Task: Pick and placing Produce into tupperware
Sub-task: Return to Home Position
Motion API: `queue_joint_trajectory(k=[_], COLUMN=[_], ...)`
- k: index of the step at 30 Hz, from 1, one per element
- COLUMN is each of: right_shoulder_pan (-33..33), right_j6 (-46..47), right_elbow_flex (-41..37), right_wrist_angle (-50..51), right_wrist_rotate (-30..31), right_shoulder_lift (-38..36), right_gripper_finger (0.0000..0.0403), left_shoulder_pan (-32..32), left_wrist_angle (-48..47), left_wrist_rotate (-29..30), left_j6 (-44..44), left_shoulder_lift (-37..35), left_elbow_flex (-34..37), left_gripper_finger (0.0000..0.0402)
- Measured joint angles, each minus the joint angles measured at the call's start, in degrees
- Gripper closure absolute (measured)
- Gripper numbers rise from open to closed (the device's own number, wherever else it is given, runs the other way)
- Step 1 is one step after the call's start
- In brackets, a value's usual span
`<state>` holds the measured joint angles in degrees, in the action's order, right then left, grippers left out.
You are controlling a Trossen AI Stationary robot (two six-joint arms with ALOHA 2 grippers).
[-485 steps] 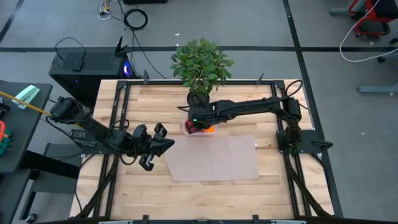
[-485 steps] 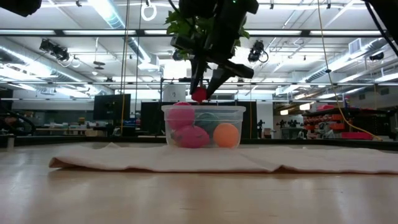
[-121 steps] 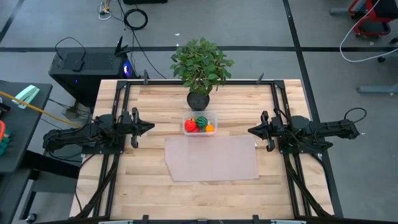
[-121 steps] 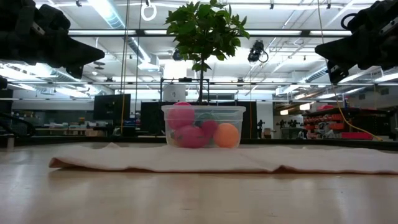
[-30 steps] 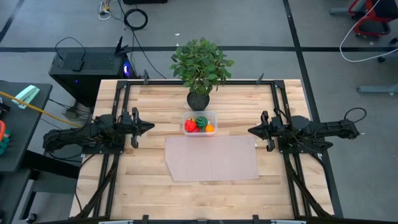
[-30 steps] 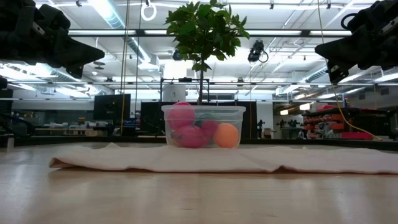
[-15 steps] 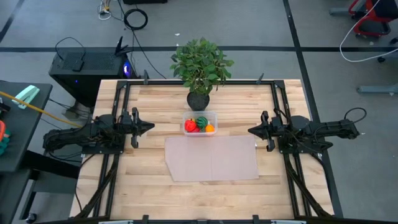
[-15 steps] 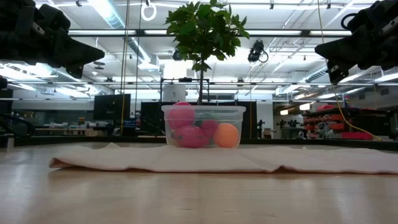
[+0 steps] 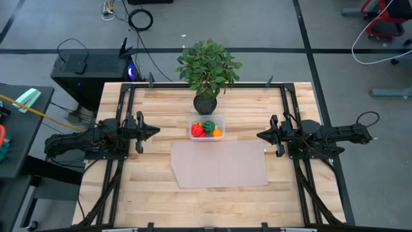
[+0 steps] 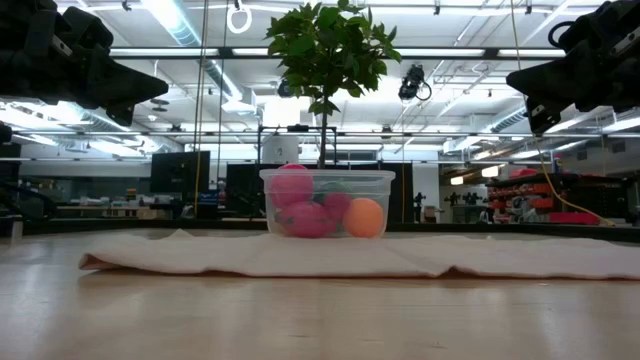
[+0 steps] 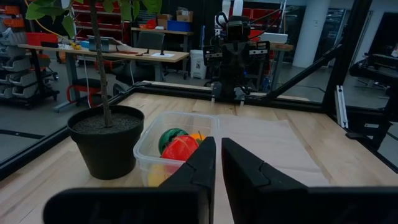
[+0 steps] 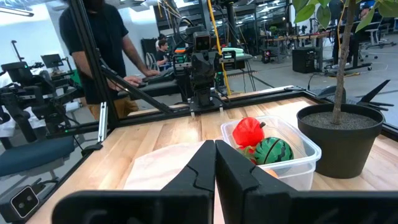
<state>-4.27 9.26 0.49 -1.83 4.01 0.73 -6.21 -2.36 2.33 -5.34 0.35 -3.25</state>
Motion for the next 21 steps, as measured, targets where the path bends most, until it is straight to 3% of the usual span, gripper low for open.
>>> queue_joint_trajectory(k=[21], right_shoulder_pan=[0.0], right_j6=[0.0], right_elbow_flex=[0.0], right_wrist_angle=[0.0], right_wrist_rotate=[0.0], right_shoulder_lift=[0.0], right_gripper_finger=[0.0386], left_shoulder_pan=[0.0], left_wrist_angle=[0.0], left_wrist_rotate=[0.0], left_j6=[0.0], left_shoulder_lift=[0.0], left_elbow_flex=[0.0], left_gripper_finger=[0.037])
